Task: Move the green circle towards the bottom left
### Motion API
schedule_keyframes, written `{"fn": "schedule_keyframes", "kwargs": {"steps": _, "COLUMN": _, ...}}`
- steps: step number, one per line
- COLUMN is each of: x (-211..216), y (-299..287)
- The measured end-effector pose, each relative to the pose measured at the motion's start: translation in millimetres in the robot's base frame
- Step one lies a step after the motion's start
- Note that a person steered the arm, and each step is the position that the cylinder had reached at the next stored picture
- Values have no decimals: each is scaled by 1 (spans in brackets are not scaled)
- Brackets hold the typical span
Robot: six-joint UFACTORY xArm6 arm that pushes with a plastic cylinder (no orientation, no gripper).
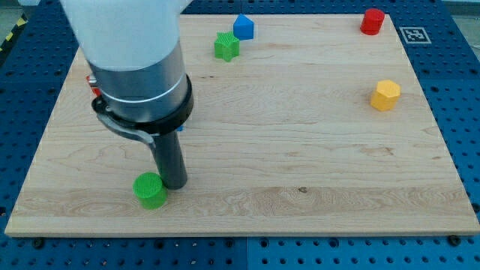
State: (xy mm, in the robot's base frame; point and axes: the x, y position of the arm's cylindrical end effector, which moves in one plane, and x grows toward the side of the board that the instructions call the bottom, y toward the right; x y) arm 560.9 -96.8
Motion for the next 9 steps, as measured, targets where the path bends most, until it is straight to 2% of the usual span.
{"fn": "schedule_keyframes", "kwargs": {"steps": 6, "x": 42, "y": 0}}
{"fn": "schedule_keyframes", "kwargs": {"steps": 9, "x": 26, "y": 0}}
